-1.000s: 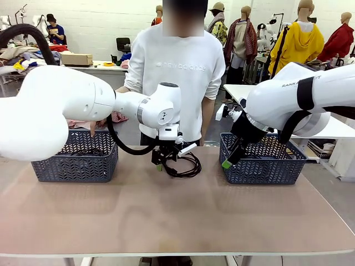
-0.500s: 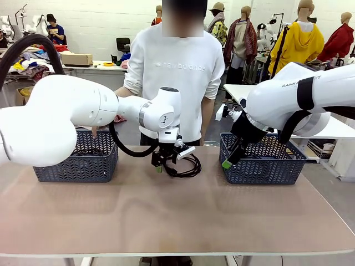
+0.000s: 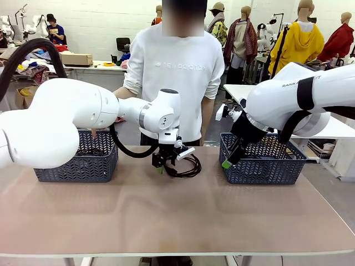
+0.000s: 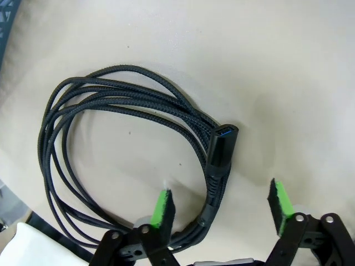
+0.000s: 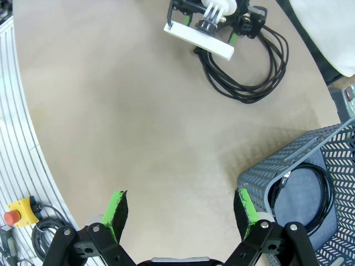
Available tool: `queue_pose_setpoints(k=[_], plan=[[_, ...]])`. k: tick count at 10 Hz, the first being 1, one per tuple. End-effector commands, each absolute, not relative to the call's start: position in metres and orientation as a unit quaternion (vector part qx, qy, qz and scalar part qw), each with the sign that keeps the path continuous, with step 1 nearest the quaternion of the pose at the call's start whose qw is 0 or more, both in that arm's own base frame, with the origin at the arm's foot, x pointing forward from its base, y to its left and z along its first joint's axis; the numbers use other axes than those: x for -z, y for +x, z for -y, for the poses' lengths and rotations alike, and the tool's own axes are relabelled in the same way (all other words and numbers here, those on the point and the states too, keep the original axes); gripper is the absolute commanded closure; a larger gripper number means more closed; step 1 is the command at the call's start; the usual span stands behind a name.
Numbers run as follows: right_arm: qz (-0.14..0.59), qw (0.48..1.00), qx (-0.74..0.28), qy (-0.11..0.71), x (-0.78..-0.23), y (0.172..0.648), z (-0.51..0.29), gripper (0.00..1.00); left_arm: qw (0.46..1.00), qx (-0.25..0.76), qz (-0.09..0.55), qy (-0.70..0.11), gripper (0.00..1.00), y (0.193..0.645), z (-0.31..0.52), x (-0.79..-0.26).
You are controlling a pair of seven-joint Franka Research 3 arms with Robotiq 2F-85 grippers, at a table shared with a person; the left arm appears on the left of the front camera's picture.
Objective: Organize the cables according to human instructions.
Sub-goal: Pick up a bundle of cables and place it in the basket indicated by the human.
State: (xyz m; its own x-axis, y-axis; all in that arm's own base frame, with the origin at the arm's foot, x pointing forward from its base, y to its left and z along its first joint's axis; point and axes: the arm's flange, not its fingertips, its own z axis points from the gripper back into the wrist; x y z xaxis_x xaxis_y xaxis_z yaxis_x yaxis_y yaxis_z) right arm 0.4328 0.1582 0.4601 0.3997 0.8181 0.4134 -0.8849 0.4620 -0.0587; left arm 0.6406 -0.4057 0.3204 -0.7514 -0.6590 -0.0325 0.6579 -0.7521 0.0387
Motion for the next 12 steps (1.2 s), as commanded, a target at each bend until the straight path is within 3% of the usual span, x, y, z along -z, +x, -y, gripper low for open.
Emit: queue_pose_setpoints(k=[1,8,12], plan=[[0.196,0.835,-0.508,0.081,-0.4614,0.4331,-0.1578,0.00,0.346,0.938,0.008,0.021,0.30,0.6501,0.4077,-0.3248],[0.196,0.835,-0.508,0.081,-0.4614,0.4331,-0.1578,0.00,0.346,0.938,0.009,0.016,0.98,0.6510,0.4069,-0.3263],[0.196,0.835,-0.508,0.081,-0.4614,0.4331,-0.1578,0.00,0.344,0.939,0.011,0.014,1.00,0.6453,0.4036,-0.3337]])
